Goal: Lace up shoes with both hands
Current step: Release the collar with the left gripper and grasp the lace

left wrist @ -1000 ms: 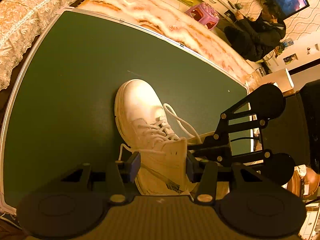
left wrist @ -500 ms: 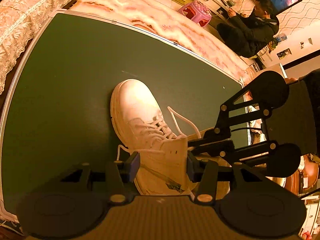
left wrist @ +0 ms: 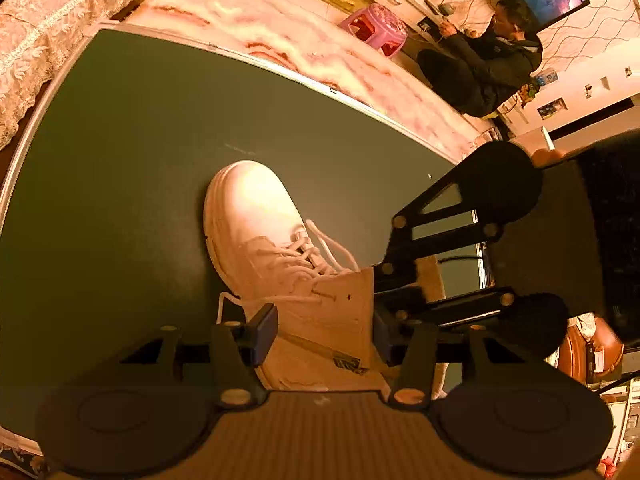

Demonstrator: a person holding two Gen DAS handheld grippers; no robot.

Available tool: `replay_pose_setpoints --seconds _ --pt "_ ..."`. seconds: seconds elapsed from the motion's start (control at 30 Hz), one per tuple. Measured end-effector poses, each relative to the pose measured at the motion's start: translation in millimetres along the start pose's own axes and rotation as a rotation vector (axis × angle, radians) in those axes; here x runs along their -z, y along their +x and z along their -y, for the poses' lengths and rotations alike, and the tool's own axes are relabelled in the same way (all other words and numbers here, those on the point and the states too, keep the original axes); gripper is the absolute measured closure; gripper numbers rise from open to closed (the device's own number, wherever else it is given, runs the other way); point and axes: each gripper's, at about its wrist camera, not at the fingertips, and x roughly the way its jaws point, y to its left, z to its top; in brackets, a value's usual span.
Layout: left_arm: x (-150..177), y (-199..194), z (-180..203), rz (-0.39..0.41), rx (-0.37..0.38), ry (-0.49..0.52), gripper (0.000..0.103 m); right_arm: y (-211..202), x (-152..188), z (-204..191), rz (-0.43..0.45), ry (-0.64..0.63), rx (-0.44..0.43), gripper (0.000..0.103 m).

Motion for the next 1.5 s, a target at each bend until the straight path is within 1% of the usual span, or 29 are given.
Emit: replay_pose_setpoints --seconds 0.13,0.2,0.3,0.33,0.37,0.4,0.43,0.47,0.53,0.67,0.7,0.73,0.77,0.8,0.87,0.93,1.03,1.1,1.17,1.23,1.3,1.33,1.37,1.43,1.47,1.5 --pt "1.6 -12.6 -20.0 0.041 0.05 -0.098 0.046 -2.4 2.0 5.5 0.027 0.068 0.005 0.099" --pt "1.9 -14.4 -26.1 0.051 0.077 -0.13 0.049 -2.5 2.2 6.8 0.032 0.094 0.002 0.099" --pt "2.6 -23.5 -41.0 0.096 0.178 -0.21 0.049 -2.3 4.9 7.0 0.027 0.11 0.006 0.098" --pt "3.1 -24.9 -46.4 0.106 0.181 -0.237 0.05 -3.5 6.0 7.7 0.029 0.123 0.005 0.098" --pt "3.1 -23.7 -50.1 0.102 0.155 -0.253 0.05 -4.1 7.0 8.2 0.032 0.137 0.005 0.098" --pt "3.6 -19.3 -54.2 0.084 0.131 -0.272 0.056 -4.4 7.6 8.5 0.035 0.147 0.007 0.098" --pt "4.2 -14.6 -58.4 0.065 0.108 -0.292 0.068 -4.1 7.9 8.6 0.039 0.156 0.01 0.098" --pt "5.1 -9.7 -62.9 0.049 0.113 -0.325 0.07 -3.6 8.1 8.8 0.043 0.165 0.012 0.098" --pt "7.3 0.1 -70.0 0.025 0.149 -0.394 0.07 -1.9 8.5 9.2 0.048 0.176 0.018 0.098" --pt "8.2 14.0 -74.0 0.021 0.177 -0.472 0.07 -0.4 8.6 9.0 0.056 0.186 0.029 0.098" --pt "8.0 17.8 -75.8 0.019 0.188 -0.491 0.073 0.0 8.6 8.8 0.058 0.189 0.031 0.098" --pt "8.0 20.6 -76.8 0.017 0.199 -0.505 0.079 0.4 8.9 8.7 0.059 0.192 0.032 0.098" --pt "8.1 23.3 -77.6 0.015 0.211 -0.518 0.081 0.6 9.5 8.8 0.059 0.195 0.035 0.098" --pt "7.9 24.4 -78.0 0.015 0.219 -0.522 0.085 -0.3 10.0 7.8 0.06 0.201 0.037 0.098" --pt "7.6 29.1 -76.9 0.017 0.227 -0.533 0.088 -2.3 10.8 5.9 0.064 0.216 0.039 0.098" --pt "10.0 33.2 -77.9 0.02 0.246 -0.572 0.095 -2.5 11.7 6.2 0.069 0.233 0.039 0.098" --pt "12.8 39.4 -76.0 0.052 0.257 -0.622 0.1 -2.3 13.0 6.9 0.076 0.255 0.042 0.098" --pt "13.1 41.7 -72.6 0.072 0.252 -0.631 0.103 -2.1 14.2 8.0 0.081 0.272 0.043 0.098" --pt "11.6 38.7 -65.5 0.087 0.215 -0.598 0.103 -2.4 15.2 9.7 0.085 0.294 0.042 0.098" --pt "9.7 32.7 -54.9 0.097 0.161 -0.542 0.103 -2.7 16.4 11.7 0.088 0.328 0.042 0.097" --pt "8.3 25.6 -47.2 0.105 0.12 -0.504 0.103 -4.5 18.3 14.6 0.094 0.378 0.051 0.09" --pt "8.0 21.2 -43.6 0.114 0.091 -0.484 0.103 -6.5 20.0 16.8 0.097 0.415 0.064 0.079" --pt "7.1 16.5 -38.3 0.125 0.056 -0.447 0.103 -9.9 23.0 20.8 0.106 0.467 0.07 0.074" --pt "6.9 8.7 -25.8 0.145 -0.012 -0.366 0.103 -18.9 31.8 31.3 0.142 0.609 0.043 0.074" --pt "7.3 7.7 -22.9 0.147 -0.02 -0.349 0.103 -24.1 36.1 36.8 0.163 0.704 0.014 0.073" --pt "7.4 7.6 -23.8 0.146 -0.006 -0.361 0.103 -28.7 38.1 39.3 0.185 0.785 -0.024 0.073"
